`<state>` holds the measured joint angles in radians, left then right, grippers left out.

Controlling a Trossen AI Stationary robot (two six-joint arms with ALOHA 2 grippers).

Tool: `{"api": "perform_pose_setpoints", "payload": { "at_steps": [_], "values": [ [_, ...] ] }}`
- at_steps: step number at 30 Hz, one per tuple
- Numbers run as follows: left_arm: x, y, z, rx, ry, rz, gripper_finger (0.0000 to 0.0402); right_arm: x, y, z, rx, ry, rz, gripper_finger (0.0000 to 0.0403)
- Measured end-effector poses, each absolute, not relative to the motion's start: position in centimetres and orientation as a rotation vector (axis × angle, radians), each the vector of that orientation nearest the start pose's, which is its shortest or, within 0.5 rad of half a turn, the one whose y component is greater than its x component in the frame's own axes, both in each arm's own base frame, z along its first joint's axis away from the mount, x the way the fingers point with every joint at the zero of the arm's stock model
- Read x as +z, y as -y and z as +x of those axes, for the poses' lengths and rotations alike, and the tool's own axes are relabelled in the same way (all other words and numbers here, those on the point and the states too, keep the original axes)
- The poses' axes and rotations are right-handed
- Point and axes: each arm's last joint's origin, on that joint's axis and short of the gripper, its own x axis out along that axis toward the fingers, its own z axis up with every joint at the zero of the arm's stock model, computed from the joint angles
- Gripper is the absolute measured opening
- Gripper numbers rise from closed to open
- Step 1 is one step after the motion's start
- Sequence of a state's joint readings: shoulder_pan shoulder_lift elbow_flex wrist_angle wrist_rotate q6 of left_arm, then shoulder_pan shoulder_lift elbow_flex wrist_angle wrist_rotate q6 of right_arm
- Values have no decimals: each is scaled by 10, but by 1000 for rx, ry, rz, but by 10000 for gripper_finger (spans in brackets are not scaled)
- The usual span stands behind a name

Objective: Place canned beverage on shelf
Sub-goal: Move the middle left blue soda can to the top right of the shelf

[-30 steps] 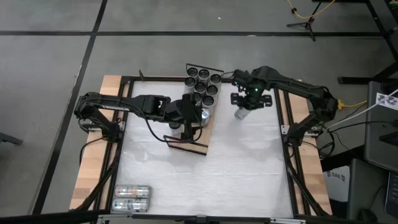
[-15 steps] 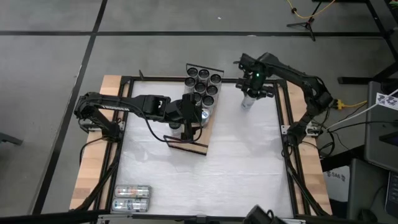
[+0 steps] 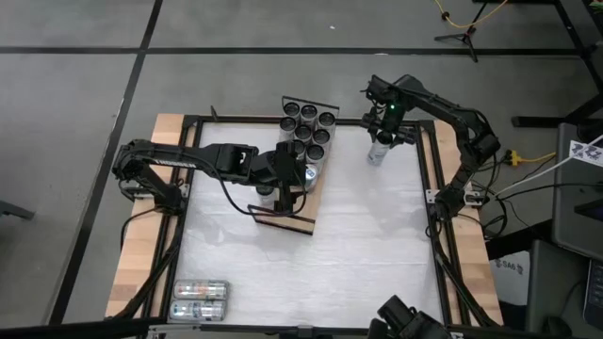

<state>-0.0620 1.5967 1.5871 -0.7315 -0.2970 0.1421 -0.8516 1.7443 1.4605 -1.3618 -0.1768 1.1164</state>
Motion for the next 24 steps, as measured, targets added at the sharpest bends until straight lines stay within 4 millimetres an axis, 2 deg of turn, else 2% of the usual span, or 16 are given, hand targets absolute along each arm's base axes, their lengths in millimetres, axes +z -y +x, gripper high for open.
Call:
{"api": "perform_pose_setpoints", "payload": {
  "at_steps": [13, 24],
  "values": [
    [361, 13, 343, 173, -747, 268, 302, 256, 231, 208, -1320, -1130, 1605, 256],
    [361, 13, 343, 174, -747, 268, 302, 253, 232, 209, -1294, -1154, 1551, 374]
  ]
}}
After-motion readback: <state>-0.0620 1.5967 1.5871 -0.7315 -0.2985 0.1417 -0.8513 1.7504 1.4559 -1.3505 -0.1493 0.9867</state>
